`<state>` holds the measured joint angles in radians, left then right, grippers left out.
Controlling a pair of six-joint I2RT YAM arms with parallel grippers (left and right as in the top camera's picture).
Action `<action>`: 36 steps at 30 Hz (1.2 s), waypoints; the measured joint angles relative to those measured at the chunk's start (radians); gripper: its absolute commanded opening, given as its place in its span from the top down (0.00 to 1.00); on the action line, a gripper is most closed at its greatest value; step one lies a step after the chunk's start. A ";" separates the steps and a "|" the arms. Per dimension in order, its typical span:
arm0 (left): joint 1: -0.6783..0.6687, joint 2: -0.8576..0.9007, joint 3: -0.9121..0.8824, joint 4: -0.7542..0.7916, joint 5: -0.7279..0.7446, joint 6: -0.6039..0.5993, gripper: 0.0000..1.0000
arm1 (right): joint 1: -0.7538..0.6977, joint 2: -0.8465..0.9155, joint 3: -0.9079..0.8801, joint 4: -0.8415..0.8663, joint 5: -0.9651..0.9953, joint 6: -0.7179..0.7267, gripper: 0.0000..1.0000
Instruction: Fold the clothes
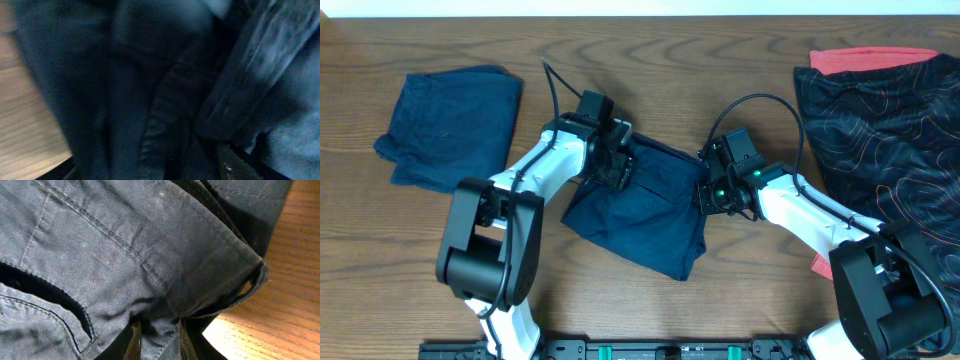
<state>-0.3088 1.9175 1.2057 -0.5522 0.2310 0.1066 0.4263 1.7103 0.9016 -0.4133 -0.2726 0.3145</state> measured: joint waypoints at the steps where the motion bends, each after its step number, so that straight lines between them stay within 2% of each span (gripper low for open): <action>1: 0.003 -0.011 0.000 0.000 -0.006 -0.006 0.44 | 0.000 0.000 0.000 0.000 0.000 0.000 0.78; 2: 0.007 -0.029 0.000 0.000 -0.014 -0.017 0.50 | 0.000 0.000 0.000 0.000 0.001 0.000 0.79; 4: 0.013 -0.071 0.000 0.005 -0.028 -0.025 0.50 | 0.000 0.000 0.000 0.001 0.003 0.000 0.79; 7: 0.016 -0.142 0.000 0.011 -0.043 -0.022 0.22 | 0.000 0.000 0.000 0.004 0.004 0.001 0.79; 9: 0.015 -0.174 0.000 0.011 -0.048 -0.032 0.07 | 0.000 0.000 0.000 0.008 0.006 0.001 0.79; 10: 0.015 -0.179 0.000 0.011 -0.049 -0.034 0.02 | 0.000 0.000 0.000 0.008 0.007 0.001 0.79; 16: 0.015 -0.146 0.000 0.014 -0.047 -0.048 0.02 | 0.000 0.000 0.000 0.009 0.007 0.001 0.79; 22: 0.015 -0.090 0.000 0.011 0.031 -0.048 0.01 | 0.000 0.000 0.000 0.008 0.007 0.001 0.79; 24: 0.015 -0.069 0.000 0.012 0.048 -0.050 0.09 | 0.000 0.000 0.000 0.008 0.008 0.001 0.79; 26: 0.015 -0.047 0.000 0.012 0.058 -0.053 0.25 | 0.000 0.000 0.000 0.008 0.008 0.001 0.80; 29: 0.015 -0.021 0.000 0.014 0.064 -0.058 0.60 | 0.000 0.000 0.000 0.008 0.008 0.001 0.80; 31: 0.015 -0.008 0.000 0.015 0.068 -0.052 0.88 | 0.000 0.000 0.000 0.008 0.008 0.001 0.80; 32: 0.015 -0.006 0.000 0.015 0.070 -0.055 0.94 | 0.000 0.000 0.000 0.008 0.008 0.001 0.80; 36: 0.015 -0.006 0.000 0.014 0.070 -0.051 0.94 | 0.000 0.000 0.000 0.008 0.012 0.001 0.80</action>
<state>-0.2935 1.9118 1.2060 -0.5385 0.3012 0.0559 0.4263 1.7103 0.9016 -0.4057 -0.2607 0.3153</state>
